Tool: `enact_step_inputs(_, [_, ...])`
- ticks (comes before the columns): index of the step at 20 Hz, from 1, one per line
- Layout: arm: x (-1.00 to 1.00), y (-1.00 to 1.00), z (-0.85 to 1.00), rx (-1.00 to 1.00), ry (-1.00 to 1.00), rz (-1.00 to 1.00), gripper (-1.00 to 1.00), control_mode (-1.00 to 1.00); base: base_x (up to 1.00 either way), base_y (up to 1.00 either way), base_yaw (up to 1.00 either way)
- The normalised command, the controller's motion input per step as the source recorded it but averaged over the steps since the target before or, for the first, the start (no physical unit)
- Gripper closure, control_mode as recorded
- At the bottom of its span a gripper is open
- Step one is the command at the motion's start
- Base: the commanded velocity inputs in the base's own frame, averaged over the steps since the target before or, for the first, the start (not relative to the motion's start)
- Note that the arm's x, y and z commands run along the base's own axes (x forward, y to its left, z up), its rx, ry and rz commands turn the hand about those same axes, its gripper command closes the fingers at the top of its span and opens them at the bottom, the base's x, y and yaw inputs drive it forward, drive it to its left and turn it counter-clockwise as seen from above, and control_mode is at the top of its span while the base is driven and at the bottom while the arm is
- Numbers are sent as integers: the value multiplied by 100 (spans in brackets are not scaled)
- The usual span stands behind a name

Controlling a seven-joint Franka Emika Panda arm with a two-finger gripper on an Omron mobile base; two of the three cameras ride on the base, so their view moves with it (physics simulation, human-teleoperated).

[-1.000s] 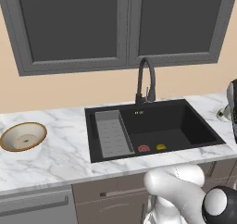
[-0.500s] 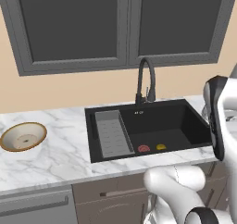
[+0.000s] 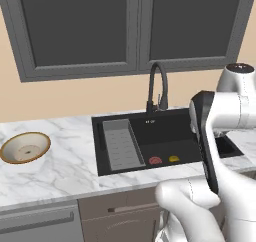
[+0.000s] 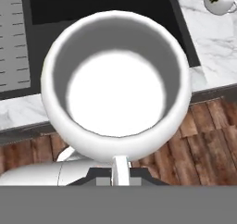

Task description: Clear the mugs and bowl far away from the sink.

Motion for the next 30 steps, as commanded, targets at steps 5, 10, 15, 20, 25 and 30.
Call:
enact_step_inputs(5, [-30, 20, 1, 1, 0, -14, 100, 100, -32, 0, -4])
enact_step_inputs(10, [0, 0, 0, 0, 0, 0, 100, 100, -82, 0, 0])
enact_step_inputs(15, [0, 0, 0, 0, 0, 0, 100, 100, -46, 0, 36])
enact_step_inputs(20, [0, 0, 0, 0, 0, 0, 100, 100, -23, 0, 76])
enact_step_inputs(25, [0, 0, 0, 0, 0, 0, 100, 100, -28, 0, 87])
enact_step_inputs(30, [0, 0, 0, 0, 0, 0, 100, 100, -38, 0, 91])
